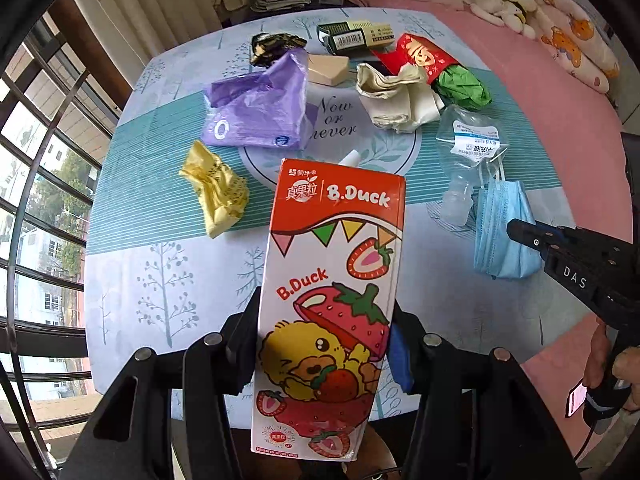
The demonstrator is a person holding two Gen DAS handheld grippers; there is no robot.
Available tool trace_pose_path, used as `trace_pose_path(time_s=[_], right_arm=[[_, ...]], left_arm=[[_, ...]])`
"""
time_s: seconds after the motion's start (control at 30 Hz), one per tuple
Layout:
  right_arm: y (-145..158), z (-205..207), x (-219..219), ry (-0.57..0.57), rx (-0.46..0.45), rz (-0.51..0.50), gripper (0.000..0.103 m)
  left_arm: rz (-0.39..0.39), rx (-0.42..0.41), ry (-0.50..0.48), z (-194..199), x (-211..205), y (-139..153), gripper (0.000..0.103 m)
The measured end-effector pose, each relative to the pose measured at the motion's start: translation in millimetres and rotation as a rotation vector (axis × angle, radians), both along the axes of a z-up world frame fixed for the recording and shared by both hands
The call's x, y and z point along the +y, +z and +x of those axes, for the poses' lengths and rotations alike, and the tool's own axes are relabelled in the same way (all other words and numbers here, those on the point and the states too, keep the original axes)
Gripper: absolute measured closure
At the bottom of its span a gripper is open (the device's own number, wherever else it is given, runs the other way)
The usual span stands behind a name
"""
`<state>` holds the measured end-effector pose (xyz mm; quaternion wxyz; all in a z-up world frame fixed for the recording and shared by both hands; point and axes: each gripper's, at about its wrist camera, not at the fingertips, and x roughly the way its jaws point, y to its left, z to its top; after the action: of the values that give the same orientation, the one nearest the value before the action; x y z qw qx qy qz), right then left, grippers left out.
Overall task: Collect trash
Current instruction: 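Grasp the B.Duck drink carton with the left tool while the right tool grasps the blue mask, then carry the carton and mask over the bin and open both tools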
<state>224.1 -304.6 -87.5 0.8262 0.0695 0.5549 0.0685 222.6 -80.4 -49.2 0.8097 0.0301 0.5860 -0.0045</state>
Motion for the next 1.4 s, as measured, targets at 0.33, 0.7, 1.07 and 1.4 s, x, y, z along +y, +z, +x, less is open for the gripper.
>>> trace_pose_path(time_s=[0.33, 0.7, 1.07, 1.4], right_arm=[[49.8, -58.7, 25.2, -0.101, -0.108, 0.038, 0.096], [72.6, -146.4, 91.0, -0.161, -0.167, 0.088, 0.096], [51.5, -230.6, 136.1, -0.144, -0.117, 0.045, 0.096], [-18.0, -260.1, 134.9, -0.128, 0.030, 0.079, 0.097]], left_arm=[[-0.045, -0.124, -0.006, -46.5, 54.6, 29.5, 0.052], [-0.101, -0.229, -0.085, -130.9, 100.1, 52.0, 0.052], [-0.160, -0.237, -0.151, -199.5, 109.9, 33.2, 0.052], [-0.161, -0.145, -0.161, -232.0, 82.5, -29.4, 0.052]])
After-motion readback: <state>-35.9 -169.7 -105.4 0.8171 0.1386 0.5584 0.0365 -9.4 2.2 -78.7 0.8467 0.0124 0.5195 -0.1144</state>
